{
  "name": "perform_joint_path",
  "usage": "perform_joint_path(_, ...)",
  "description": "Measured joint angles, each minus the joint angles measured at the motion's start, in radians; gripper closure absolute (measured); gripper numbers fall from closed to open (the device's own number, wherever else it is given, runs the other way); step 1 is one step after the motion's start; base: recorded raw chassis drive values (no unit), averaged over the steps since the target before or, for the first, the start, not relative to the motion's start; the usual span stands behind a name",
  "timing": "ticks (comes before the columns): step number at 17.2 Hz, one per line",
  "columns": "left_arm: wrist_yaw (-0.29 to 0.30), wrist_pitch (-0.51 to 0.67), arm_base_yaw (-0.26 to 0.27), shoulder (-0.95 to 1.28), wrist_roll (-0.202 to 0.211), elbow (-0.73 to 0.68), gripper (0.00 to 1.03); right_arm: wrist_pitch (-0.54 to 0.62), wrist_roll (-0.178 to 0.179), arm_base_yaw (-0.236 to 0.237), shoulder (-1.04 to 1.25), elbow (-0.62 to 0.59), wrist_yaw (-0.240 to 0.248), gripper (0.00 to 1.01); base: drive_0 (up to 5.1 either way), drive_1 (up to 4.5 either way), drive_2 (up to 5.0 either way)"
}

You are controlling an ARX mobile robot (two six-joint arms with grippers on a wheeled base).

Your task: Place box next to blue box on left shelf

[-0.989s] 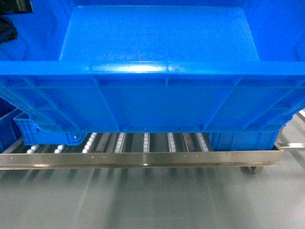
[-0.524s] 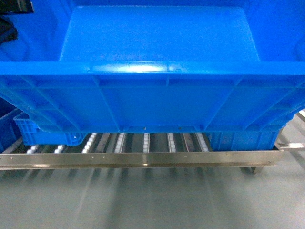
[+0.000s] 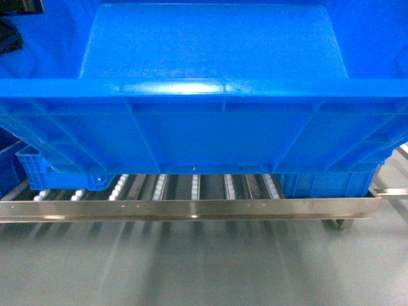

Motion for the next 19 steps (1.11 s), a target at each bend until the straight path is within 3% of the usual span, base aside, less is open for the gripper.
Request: perform_joint_path(19,-0.001,-0.013,0.0,0.0,0.0,0.0,0.95,-0.012,0.0,0.0,0.0,0.0,-0.001,0.92,0.0,0.0,0.0)
